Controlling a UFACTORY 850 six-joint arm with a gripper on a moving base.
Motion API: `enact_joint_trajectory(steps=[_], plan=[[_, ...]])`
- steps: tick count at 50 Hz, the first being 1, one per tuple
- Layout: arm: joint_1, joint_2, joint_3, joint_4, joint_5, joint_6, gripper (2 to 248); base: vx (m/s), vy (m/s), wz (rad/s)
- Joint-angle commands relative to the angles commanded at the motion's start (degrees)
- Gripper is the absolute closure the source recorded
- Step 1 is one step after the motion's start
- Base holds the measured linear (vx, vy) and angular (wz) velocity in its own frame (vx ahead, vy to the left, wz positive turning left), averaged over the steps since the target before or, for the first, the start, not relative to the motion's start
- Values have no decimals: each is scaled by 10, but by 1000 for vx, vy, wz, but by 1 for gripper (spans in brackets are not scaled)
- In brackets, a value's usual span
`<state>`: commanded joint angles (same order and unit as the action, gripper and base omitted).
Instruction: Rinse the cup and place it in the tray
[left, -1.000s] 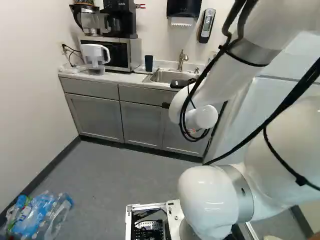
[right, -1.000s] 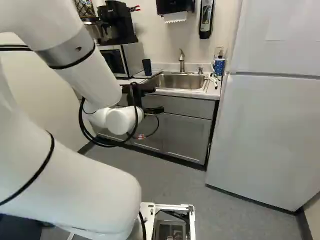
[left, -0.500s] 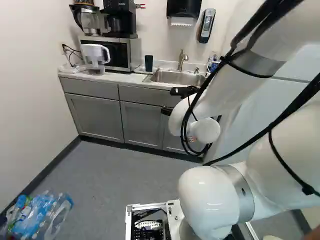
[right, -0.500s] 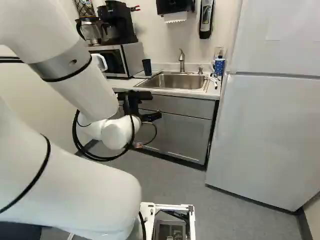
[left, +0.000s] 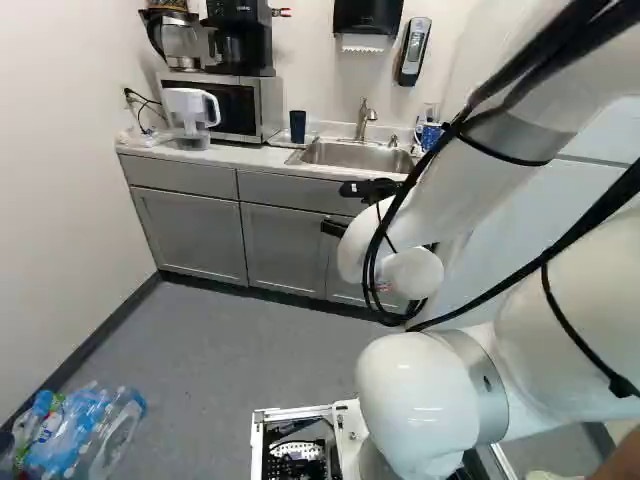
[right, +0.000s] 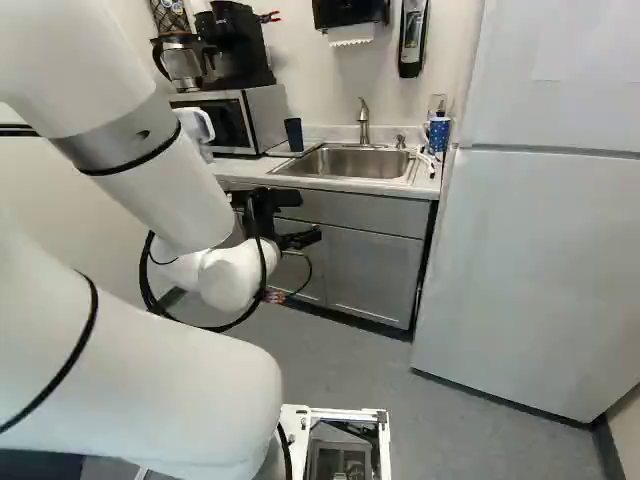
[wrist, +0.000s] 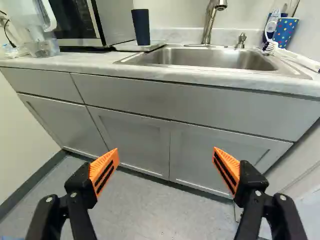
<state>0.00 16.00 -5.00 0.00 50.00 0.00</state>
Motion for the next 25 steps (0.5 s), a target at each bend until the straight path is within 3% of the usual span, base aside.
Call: enact_joint_trajectory(steps=[25], plan=[[0,0,0,0,0,0,3,0,0,0]])
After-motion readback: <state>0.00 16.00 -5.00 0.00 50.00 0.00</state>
